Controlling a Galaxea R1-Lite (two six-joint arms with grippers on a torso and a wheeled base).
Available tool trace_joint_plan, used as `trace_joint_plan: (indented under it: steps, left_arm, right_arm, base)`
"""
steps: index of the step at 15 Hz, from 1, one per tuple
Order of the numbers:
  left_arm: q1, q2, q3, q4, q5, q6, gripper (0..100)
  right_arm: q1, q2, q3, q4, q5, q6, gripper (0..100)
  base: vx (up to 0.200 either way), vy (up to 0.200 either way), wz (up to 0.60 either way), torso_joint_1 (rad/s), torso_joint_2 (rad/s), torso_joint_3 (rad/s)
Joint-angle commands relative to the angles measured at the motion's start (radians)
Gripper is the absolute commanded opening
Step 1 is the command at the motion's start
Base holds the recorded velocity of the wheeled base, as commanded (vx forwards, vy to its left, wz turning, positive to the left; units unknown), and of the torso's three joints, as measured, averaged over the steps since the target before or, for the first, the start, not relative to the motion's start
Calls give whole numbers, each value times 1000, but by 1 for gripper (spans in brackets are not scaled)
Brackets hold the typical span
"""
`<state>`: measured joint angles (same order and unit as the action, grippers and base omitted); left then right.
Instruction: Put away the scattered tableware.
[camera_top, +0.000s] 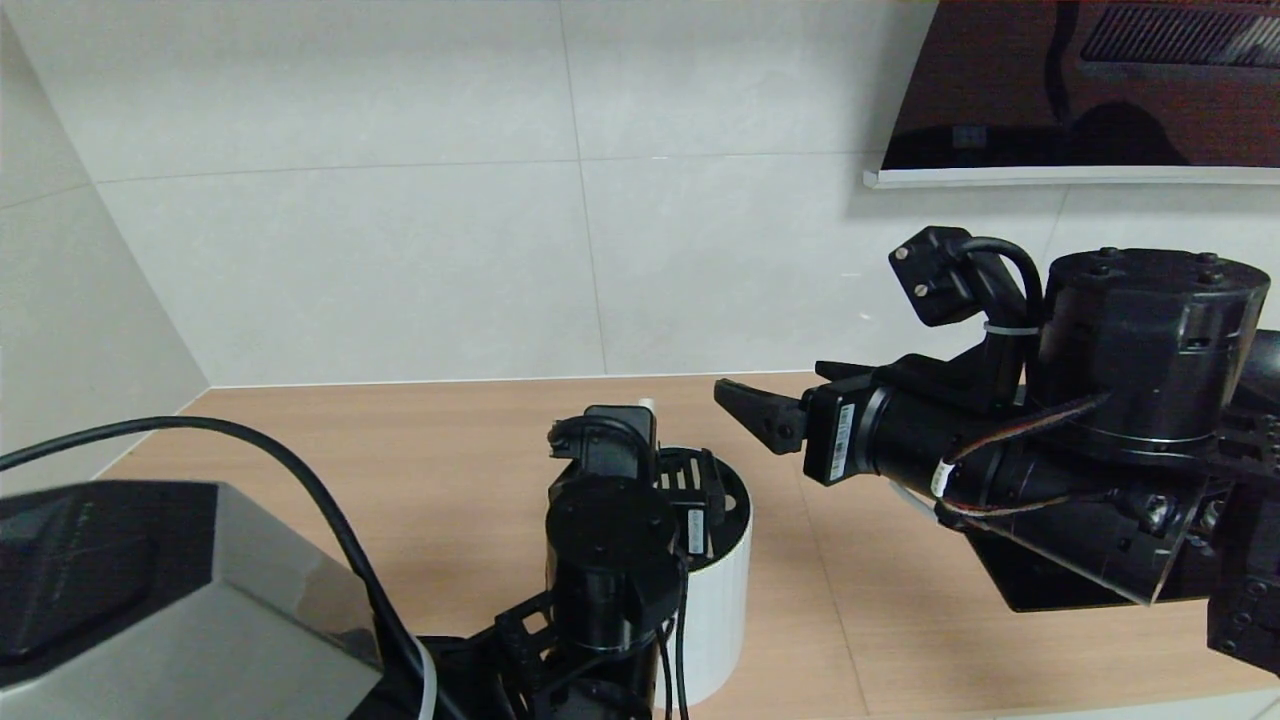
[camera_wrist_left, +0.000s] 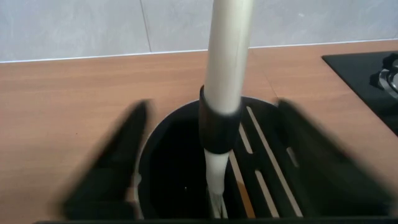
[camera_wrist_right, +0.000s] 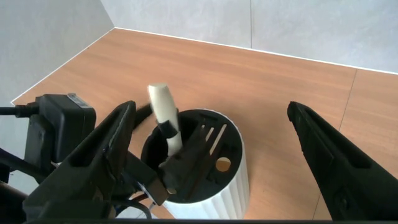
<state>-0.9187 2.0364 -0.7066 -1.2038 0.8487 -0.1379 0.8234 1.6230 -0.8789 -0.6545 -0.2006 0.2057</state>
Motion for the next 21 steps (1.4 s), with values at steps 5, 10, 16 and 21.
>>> trace_joint_plan:
  steps: [5, 10, 16, 21]
  left_arm:
    - [0, -31, 6, 1, 0, 1, 100]
    - [23, -254, 9, 110, -23, 4, 100]
    - [143, -699, 96, 426, -149, -32, 100]
    - [307, -1088, 272, 514, -272, 26, 100]
  right_arm:
    - [0, 0, 1, -1, 0, 0, 100]
    - [-73, -29, 41, -10, -2, -6, 100]
    - [-210, -245, 178, -8, -19, -2, 100]
    - [-345, -551, 380, -2, -45, -6, 100]
  base:
    - [0, 0, 0, 0, 0, 0]
    - [0, 0, 0, 0, 0, 0]
    - [0, 0, 0, 0, 0, 0]
    - [0, 0, 0, 0, 0, 0]
